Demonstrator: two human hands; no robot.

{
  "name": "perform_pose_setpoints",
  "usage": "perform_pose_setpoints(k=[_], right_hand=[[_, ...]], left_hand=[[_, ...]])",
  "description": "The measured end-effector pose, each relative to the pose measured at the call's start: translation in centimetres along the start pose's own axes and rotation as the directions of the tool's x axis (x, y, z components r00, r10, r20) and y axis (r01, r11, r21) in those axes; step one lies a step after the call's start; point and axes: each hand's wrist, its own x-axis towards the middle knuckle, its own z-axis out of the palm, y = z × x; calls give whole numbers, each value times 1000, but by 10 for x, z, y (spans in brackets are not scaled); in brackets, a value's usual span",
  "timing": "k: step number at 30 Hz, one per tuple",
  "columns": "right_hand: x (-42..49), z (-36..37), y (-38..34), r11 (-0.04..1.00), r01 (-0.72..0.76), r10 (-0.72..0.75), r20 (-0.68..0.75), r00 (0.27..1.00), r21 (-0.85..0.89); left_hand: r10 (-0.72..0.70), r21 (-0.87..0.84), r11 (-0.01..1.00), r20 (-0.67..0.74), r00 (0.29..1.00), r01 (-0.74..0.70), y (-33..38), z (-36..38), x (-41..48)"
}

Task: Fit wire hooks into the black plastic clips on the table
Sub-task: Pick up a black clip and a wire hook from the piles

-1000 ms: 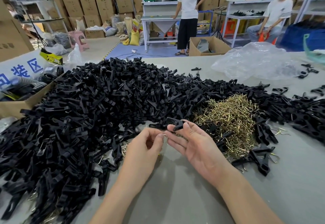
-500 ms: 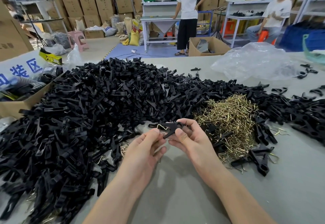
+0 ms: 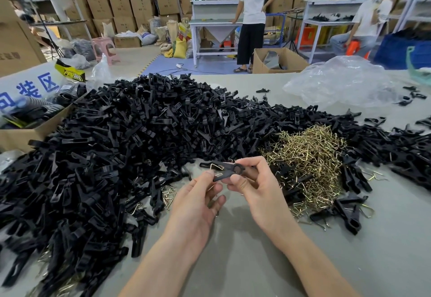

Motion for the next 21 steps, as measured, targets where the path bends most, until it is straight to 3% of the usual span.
perform_pose_setpoints(k=[4,7,12,15,17,21], right_hand=[[-3,-1,3,991,37,-36,6,999,-132],[-3,-2,2,985,55,-54,7,998,-165],[-8,0,2,973,67,-51,75,996,-222],[-9,0,-3,970,110,-90,101,991,-217],[-9,-1,-5,961,104,-79,107,991,-258],[-11,0,-7,958,97,-69,109,992,-272]], left_hand=[[36,51,998,23,999,-37,-1,0,-3],[94,206,974,24,995,-97,-1,1,-3],[184,537,811,142,973,-232,-3,-6,-11],[210,632,713,223,952,-305,1,-9,-12],[175,636,715,239,955,-290,4,-8,-9],[73,537,813,288,955,-224,9,-9,-6]])
